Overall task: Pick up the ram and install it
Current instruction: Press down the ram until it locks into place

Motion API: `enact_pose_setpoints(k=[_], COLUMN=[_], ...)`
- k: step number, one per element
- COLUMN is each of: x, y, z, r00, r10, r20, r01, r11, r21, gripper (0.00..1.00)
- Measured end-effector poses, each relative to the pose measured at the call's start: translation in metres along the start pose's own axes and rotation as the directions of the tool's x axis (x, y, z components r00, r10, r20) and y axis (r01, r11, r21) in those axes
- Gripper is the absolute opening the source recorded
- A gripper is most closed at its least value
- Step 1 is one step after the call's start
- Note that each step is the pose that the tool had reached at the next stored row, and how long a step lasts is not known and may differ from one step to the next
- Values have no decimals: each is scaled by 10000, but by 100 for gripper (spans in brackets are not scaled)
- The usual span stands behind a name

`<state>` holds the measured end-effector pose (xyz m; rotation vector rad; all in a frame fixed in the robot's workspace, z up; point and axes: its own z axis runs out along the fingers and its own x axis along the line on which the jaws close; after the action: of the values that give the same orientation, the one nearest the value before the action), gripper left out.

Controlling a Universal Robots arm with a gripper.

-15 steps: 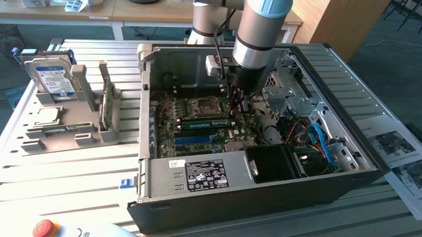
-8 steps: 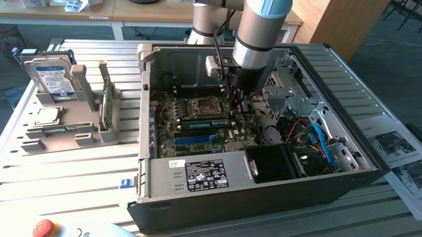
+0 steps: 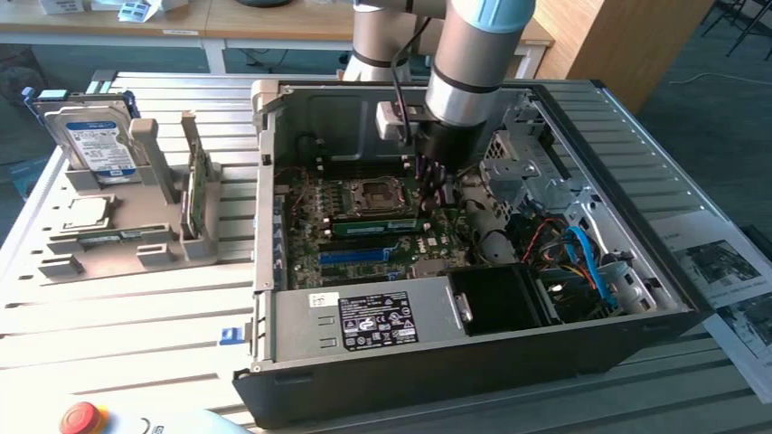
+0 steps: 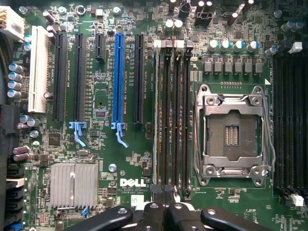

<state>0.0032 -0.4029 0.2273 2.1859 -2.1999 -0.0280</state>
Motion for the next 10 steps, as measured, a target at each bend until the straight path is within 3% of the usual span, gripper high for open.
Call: enact_pose_setpoints(k=[10], x=[4], y=[1], z=[-14], r00=[10000], r10=[0], r20=[-1], r01=[0], r11=[10000], r21=[-2], gripper=[11])
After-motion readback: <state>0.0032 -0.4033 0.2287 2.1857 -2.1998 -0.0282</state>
